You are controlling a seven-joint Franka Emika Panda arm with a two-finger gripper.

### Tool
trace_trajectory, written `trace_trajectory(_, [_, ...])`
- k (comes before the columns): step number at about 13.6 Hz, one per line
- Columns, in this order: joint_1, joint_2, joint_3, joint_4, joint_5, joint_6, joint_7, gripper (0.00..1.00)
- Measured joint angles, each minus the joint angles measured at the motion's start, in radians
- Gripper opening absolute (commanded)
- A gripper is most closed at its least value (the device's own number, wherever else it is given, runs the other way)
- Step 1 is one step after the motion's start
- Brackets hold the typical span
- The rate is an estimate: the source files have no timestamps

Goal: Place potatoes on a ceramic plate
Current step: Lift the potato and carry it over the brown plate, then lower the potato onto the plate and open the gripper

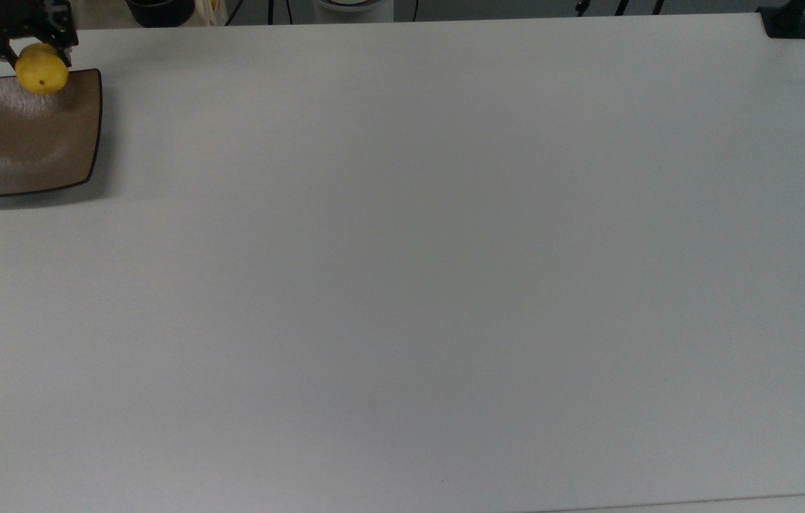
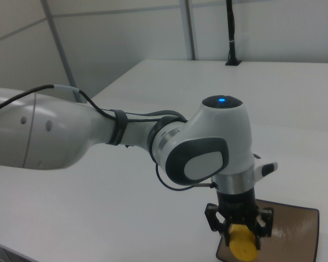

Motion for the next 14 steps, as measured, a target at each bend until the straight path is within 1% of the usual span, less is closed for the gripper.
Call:
trace_trajectory(2, [0.008, 0.026, 0.007, 0.016, 0.0, 0.0, 0.055, 1.0])
trace_trajectory(8, [0.008, 0.037, 0.007, 0.033, 0.001, 0.001, 0.069, 1.0])
trace_trajectory(9, [0.008, 0.037, 0.007, 0.036, 0.007, 0.001, 0.072, 1.0])
trace_trajectory(10, [0.008, 0.036, 0.008, 0.045, 0.035, -0.014, 0.087, 1.0])
trace_trajectory(12, [0.008, 0.034, 0.014, 0.074, 0.07, -0.078, 0.14, 1.0])
trace_trajectory(13, [0.008, 0.032, 0.024, 0.095, 0.079, -0.114, 0.17, 1.0])
trace_trajectory(14, [0.009, 0.025, 0.046, 0.122, 0.089, -0.165, 0.218, 1.0])
